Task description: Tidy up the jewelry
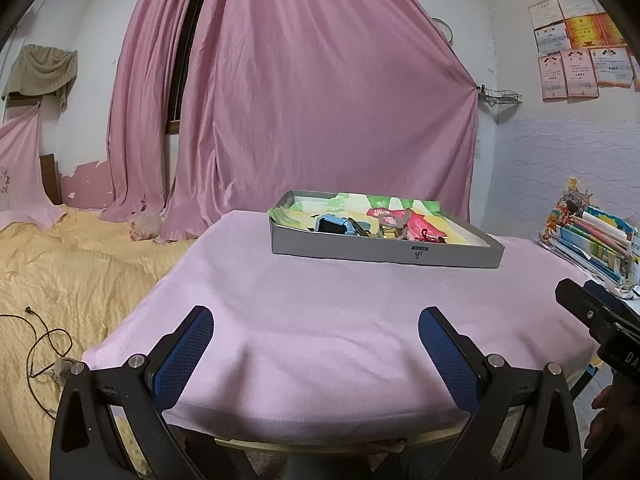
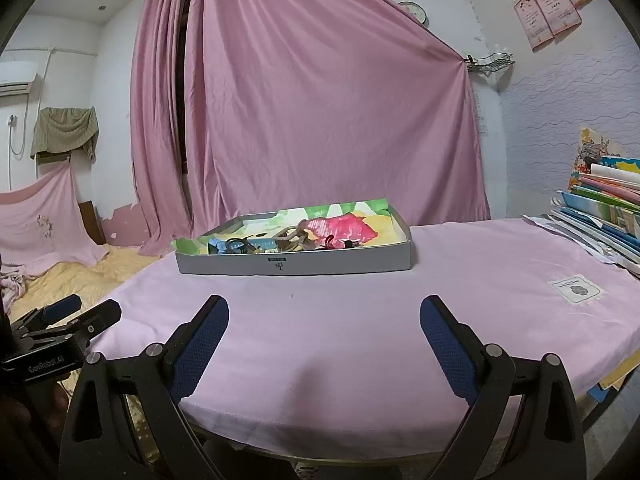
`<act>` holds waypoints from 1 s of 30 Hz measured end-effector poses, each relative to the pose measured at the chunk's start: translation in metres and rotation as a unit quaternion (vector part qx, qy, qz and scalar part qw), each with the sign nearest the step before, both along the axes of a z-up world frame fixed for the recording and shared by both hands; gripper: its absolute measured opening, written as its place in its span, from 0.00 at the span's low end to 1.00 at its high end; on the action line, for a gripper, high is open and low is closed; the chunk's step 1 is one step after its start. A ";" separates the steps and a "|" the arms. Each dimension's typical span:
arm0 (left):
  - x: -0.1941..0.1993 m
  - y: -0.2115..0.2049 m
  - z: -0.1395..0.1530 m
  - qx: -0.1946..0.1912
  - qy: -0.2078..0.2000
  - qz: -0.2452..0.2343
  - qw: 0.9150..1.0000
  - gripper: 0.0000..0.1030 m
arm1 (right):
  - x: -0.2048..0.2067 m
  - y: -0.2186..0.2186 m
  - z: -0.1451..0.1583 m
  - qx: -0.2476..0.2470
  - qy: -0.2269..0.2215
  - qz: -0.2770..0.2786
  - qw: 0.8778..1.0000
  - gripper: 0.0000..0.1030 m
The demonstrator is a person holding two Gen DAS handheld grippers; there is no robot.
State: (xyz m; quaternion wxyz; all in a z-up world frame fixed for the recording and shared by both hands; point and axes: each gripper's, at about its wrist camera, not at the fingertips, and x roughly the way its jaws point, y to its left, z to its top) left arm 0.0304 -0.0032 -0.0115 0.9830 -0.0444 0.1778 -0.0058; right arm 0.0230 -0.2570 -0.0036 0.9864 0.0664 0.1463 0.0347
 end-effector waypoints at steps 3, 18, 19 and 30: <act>0.000 0.000 -0.001 0.000 0.002 0.001 1.000 1.00 | 0.001 0.000 -0.001 -0.002 0.002 0.000 1.000 0.91; 0.000 0.001 -0.001 -0.002 0.002 0.002 1.000 1.00 | 0.006 0.004 -0.004 -0.002 0.010 0.003 1.000 0.92; -0.001 0.001 -0.001 -0.002 0.002 0.002 1.000 1.00 | 0.007 0.004 -0.004 -0.002 0.010 0.003 1.000 0.92; 0.000 0.001 -0.001 -0.002 0.002 0.002 1.000 1.00 | 0.008 0.006 -0.006 -0.003 0.012 0.004 1.000 0.92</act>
